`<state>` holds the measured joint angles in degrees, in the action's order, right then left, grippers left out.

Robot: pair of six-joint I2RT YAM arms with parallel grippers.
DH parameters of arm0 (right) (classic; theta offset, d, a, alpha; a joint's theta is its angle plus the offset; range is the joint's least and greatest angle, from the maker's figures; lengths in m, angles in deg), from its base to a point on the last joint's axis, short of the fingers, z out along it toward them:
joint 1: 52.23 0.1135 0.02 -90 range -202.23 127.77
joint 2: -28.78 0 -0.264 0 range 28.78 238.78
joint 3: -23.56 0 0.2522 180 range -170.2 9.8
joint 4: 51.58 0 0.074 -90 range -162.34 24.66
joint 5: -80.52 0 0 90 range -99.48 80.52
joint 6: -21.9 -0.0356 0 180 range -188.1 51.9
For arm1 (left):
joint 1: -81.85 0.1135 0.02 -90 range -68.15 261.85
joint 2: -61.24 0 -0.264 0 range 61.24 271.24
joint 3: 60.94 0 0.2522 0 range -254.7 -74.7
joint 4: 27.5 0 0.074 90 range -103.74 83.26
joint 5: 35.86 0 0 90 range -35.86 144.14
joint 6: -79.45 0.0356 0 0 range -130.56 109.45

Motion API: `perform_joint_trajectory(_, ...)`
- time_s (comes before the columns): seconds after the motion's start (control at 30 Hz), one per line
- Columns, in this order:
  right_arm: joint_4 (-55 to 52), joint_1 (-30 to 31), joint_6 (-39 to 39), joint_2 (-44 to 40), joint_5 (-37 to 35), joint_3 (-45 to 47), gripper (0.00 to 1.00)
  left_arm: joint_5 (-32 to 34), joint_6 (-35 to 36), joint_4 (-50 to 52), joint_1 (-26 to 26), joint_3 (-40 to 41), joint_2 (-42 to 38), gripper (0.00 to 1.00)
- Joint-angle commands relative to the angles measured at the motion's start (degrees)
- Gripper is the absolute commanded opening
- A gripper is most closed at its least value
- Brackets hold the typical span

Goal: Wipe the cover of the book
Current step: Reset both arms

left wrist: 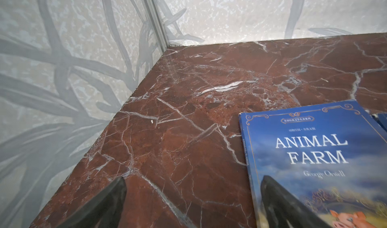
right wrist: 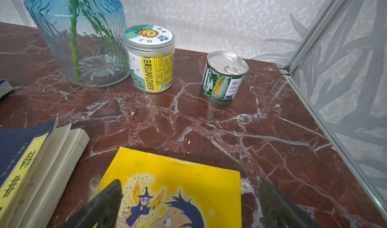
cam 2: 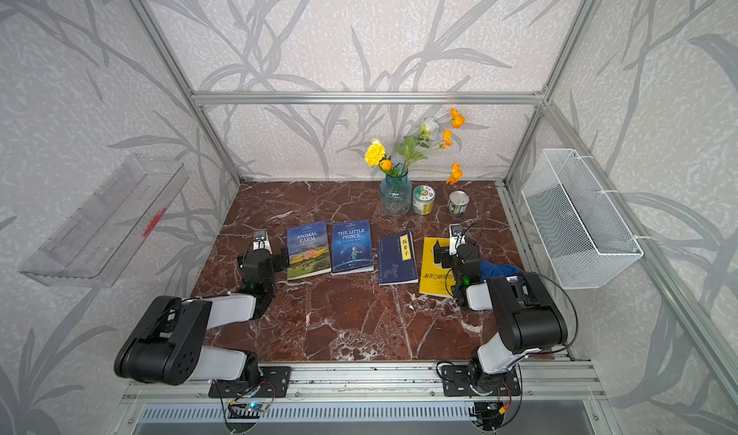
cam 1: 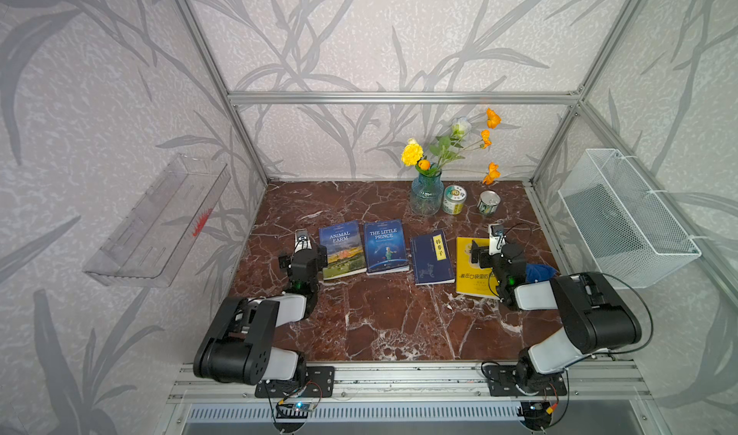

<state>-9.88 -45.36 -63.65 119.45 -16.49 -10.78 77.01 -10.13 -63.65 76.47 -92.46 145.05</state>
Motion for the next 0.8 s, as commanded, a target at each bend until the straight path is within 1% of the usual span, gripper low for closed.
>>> perform_joint_trajectory(0.0, 1.7, 0.2, 0.3, 0.1, 0.1, -0.2, 0.99, -1.8, -1.5, -13.0, 1.4, 0.5, 5.8, 1.00)
perform_joint_trajectory(0.03, 1.7, 0.2, 0.3, 0.1, 0.1, -0.2, 0.99, -1.4, -1.1, -13.6, 1.3, 0.3, 6.7, 1.00)
perform_joint_trajectory(0.07, 1.6, 0.2, 0.3, 0.1, 0.2, -0.2, 0.99, -1.0, -1.6, -10.8, 1.3, -0.4, 6.0, 1.00)
perform_joint_trajectory(0.13, 1.6, 0.2, 0.3, 0.1, 0.2, -0.2, 0.99, -2.2, -2.6, -1.3, 1.4, -2.8, 2.9, 1.00)
perform_joint_trajectory(0.2, 1.7, 0.2, 0.4, 0.1, 0.2, -0.2, 0.99, -2.9, -2.2, -3.1, 1.9, -3.3, 4.4, 0.99)
perform_joint_trajectory(0.27, 1.7, 0.2, 0.3, 0.1, 0.1, -0.2, 0.99, -2.9, -2.7, -1.1, 1.9, -3.3, 3.4, 0.99)
perform_joint_trajectory(0.33, 1.7, 0.2, 0.3, 0.1, 0.1, -0.2, 0.99, -2.9, -2.3, -2.4, 1.9, -3.3, 4.0, 0.99)
perform_joint_trajectory(0.4, 1.7, 0.2, 0.3, 0.1, 0.1, -0.2, 0.99, -3.1, -2.6, -1.1, 1.9, -3.5, 3.5, 1.00)
perform_joint_trajectory(0.77, 1.7, 0.2, 0.3, 0.1, 0.1, -0.2, 0.99, -3.6, -2.6, -0.9, 2.2, -3.8, 3.8, 1.00)
